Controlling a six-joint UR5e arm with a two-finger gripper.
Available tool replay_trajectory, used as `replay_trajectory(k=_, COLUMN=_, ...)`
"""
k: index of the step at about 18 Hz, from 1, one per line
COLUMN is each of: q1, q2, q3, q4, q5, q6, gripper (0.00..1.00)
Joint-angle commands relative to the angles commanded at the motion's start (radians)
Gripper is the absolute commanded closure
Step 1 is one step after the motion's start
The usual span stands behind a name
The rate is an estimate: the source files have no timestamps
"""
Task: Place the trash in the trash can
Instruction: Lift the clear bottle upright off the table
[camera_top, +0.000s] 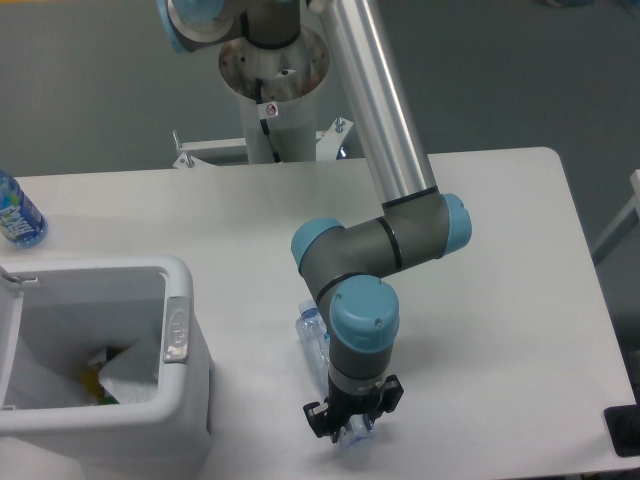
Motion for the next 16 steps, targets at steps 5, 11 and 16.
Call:
replay_trajectory(k=5, q1=0.060, q2=0.089, q3=0.129, q4=0.015, q5=-0.105, q6=0.002, gripper=0.41)
replay_trajectory(k=11, q1=0.138, q2=0.202, q3=0.212, q4=0.018, q5=-0.304, q6=-0.098, gripper=0.41)
replay_trajectory(k=16, q1=0.127, q2=0.255, q3=0.227, q4=0.025, q5=-0.347, q6=-0.119, gripper=0.41)
